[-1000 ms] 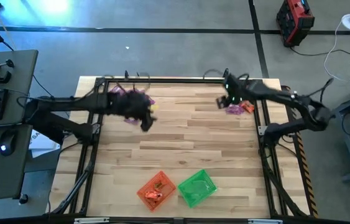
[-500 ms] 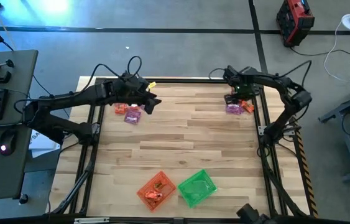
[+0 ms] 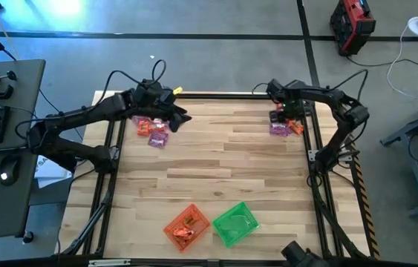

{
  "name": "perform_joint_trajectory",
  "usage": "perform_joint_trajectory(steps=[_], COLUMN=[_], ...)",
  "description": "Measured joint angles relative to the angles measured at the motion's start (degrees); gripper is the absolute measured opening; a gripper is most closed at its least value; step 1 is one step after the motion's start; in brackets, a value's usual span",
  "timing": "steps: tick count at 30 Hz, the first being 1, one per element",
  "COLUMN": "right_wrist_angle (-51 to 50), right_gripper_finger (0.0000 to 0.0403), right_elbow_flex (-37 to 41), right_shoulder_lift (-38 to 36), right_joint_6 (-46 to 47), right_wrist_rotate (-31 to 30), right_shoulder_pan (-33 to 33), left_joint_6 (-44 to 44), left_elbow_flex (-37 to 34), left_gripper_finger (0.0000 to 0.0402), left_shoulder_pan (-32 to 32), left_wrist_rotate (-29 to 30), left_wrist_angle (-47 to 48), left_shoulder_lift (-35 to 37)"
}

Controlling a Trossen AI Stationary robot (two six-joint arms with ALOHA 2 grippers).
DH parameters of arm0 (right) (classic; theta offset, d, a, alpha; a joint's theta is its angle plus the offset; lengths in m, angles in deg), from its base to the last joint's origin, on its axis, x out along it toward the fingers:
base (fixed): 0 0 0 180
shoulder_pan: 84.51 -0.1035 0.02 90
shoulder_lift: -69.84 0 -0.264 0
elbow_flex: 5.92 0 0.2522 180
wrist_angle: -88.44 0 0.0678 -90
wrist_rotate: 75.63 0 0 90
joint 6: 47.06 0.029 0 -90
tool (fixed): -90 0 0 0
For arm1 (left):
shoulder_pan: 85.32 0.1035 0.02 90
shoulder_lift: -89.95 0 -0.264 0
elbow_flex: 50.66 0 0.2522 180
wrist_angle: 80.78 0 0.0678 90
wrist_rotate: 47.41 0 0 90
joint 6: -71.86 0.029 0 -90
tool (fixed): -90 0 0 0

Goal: Sort candy by brand, put in halloween buckets
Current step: Put the orange candy into the orange basket

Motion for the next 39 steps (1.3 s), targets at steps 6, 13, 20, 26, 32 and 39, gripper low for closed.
perform_joint_trajectory(steps=[6,13,20,26,32,39], right_wrist_angle=[-0.04,-0.07,-4.60,-2.31,9.94,11.63], right_gripper_finger=[0.0156,0.0017,0.0003,0.0002,0.0001,0.0000], right_elbow_flex=[0.00,0.00,-3.40,-9.87,-11.32,-10.99], right_shoulder_lift=[2.10,2.19,-6.33,-20.35,-30.58,-26.32], right_joint_6=[1.02,0.39,-2.61,-2.28,3.84,11.63], right_wrist_rotate=[-2.19,-3.32,-4.31,0.28,14.06,15.02], right_shoulder_pan=[-0.32,-0.79,-2.70,-7.88,-19.29,-44.11], left_joint_6=[-0.06,-0.39,-1.38,1.45,2.45,-2.21], left_elbow_flex=[0.00,0.00,-0.02,0.04,0.04,0.04], left_gripper_finger=[0.0204,0.0204,0.0204,0.0204,0.0204,0.0204], left_shoulder_pan=[1.30,1.32,4.46,8.35,7.62,3.03], left_wrist_rotate=[-2.77,-2.81,-11.07,-11.12,-11.78,-11.49], left_wrist_angle=[0.05,-0.32,-12.84,-18.09,-13.72,-7.42], left_shoulder_lift=[0.00,0.08,5.49,12.64,15.98,15.10])
